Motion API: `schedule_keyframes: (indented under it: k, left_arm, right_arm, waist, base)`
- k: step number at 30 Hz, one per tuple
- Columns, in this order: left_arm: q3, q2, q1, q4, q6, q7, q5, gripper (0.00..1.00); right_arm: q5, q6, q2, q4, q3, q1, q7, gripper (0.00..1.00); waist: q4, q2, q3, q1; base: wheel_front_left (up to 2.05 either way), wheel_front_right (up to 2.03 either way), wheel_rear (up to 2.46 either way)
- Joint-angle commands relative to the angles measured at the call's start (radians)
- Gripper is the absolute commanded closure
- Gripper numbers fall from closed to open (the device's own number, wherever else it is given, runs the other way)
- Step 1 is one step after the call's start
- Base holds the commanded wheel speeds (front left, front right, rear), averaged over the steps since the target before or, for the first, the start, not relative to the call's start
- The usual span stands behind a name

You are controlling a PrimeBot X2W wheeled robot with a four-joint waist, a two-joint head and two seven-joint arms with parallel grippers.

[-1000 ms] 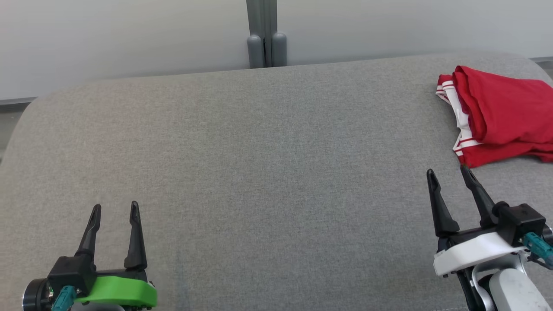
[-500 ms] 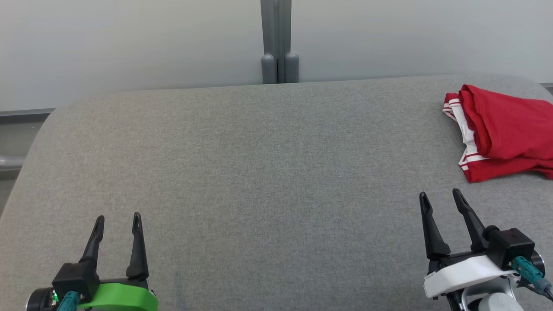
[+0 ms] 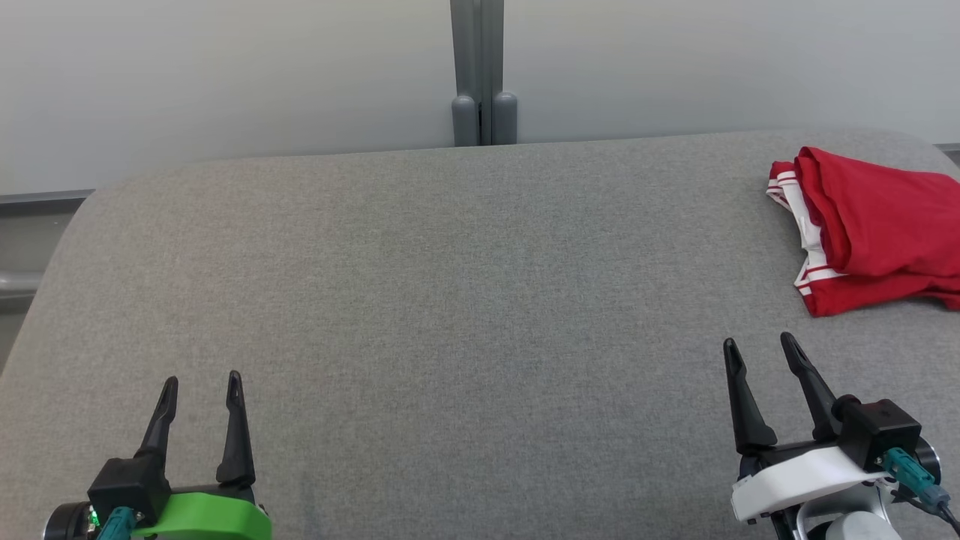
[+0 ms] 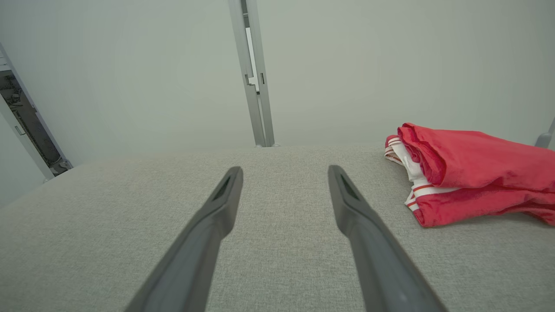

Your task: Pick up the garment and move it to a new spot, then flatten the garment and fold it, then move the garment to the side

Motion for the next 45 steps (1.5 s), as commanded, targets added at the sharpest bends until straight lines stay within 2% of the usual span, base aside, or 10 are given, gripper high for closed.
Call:
schedule_keyframes:
  k: [1,13,14,19,45]
  left_arm:
    - [0.002,0.002,0.001,0.003,-0.002,0.0,0.001,0.0]
    - [0.004,0.001,0.003,0.009,-0.002,0.0,-0.009,0.0]
    - [0.001,0.0,0.0,0.007,0.0,0.0,-0.006,1.0]
    - [0.002,-0.007,0.002,0.052,0.0,0.006,-0.02,1.0]
    - [0.008,-0.005,-0.042,0.047,-0.001,0.124,-0.49,1.0]
  right_arm:
    - [-0.003,-0.001,0.0,0.004,-0.003,0.006,-0.003,0.0]
    - [0.003,-0.001,0.003,0.013,0.006,0.005,-0.003,0.0]
    - [0.001,0.0,0.003,0.011,0.005,0.0,0.0,1.0]
    - [0.016,0.0,0.013,0.048,0.011,0.014,0.004,1.0]
    - [0.472,0.0,0.016,0.069,-0.031,-0.034,0.109,1.0]
  waist:
    - [0.001,0.0,0.0,0.0]
    - [0.005,0.0,-0.004,0.0]
    - [0.005,0.0,-0.004,0.0]
    - [0.005,0.0,-0.004,0.0]
    - [-0.007,0.0,0.0,0.0]
  base:
    - [0.0,0.0,0.0]
    - [0.0,0.0,0.0]
    - [0.0,0.0,0.0]
    - [0.0,0.0,0.0]
    - [0.0,0.0,0.0]
